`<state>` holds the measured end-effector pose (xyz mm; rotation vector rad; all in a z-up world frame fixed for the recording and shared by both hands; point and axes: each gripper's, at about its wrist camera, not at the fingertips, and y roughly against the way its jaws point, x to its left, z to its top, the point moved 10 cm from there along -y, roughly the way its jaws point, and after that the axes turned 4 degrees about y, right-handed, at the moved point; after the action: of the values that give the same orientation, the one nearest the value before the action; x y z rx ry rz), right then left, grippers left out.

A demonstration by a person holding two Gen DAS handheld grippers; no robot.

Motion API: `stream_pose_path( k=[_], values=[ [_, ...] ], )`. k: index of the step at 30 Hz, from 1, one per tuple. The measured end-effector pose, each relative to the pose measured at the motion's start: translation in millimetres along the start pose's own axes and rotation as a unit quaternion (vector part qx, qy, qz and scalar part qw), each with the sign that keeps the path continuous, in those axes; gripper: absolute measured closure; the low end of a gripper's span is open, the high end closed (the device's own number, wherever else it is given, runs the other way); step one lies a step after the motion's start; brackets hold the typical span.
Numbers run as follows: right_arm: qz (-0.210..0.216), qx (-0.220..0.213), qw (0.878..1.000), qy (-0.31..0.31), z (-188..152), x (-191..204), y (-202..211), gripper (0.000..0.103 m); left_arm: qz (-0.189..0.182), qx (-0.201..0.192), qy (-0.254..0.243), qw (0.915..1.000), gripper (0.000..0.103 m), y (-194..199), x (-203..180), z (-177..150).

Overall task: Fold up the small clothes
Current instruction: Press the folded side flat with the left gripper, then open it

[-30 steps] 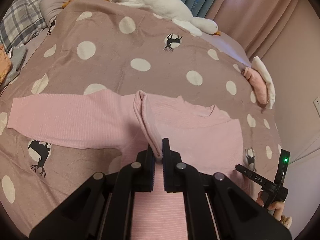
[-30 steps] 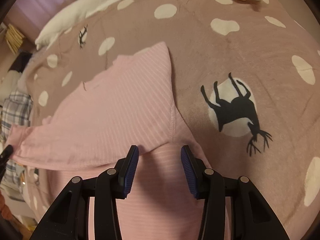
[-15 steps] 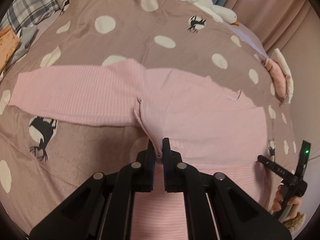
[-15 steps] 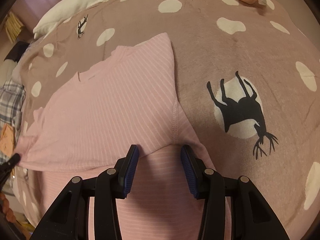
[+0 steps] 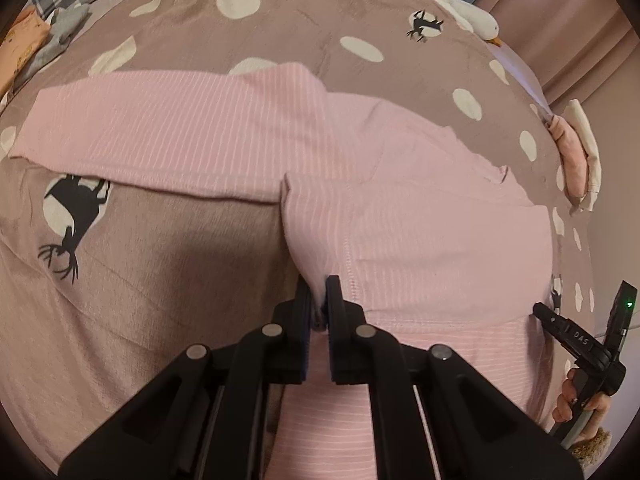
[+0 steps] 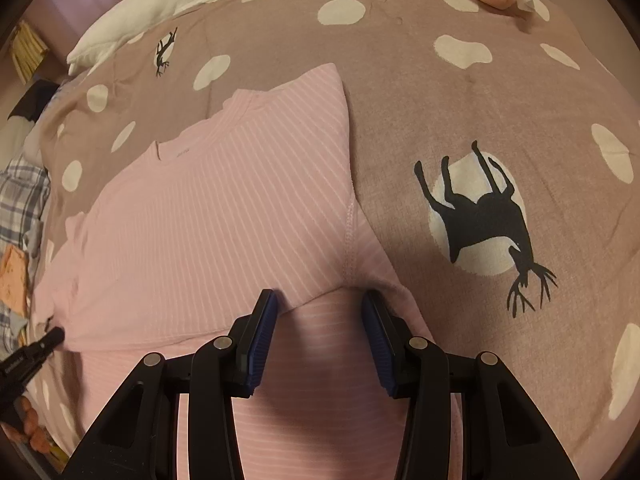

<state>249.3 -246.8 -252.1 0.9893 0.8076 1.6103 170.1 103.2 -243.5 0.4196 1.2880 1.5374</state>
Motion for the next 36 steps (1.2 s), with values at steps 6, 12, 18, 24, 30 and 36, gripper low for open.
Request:
stream_pose_path(
  k=[6,12,18,24,30,36],
  values=[
    [-0.002,0.0,1.0,0.001,0,1,0,0.057,0.007,0.01,0.018,0.9998,0.091,-11,13,-6],
    [-0.007,0.0,1.0,0.007,0,0,-1,0.057,0.0,0.013,0.041,0.9991,0.09,-16,19,-10],
    [-0.014,0.0,1.0,0.01,0,1,-2,0.057,-0.001,0.008,0.043,0.999,0.089,-18,20,-11],
    [-0.025,0.003,1.0,0.013,0,3,-4,0.057,-0.015,0.008,0.05,0.9986,0.089,-18,23,-12],
    [-0.033,0.003,0.999,0.015,0,3,-6,0.057,-0.021,0.006,0.054,0.9983,0.089,-17,25,-13],
    [-0.039,0.004,0.999,0.016,1,5,-8,0.057,-0.011,-0.008,0.04,0.9991,0.089,-16,23,-15]
  ],
)
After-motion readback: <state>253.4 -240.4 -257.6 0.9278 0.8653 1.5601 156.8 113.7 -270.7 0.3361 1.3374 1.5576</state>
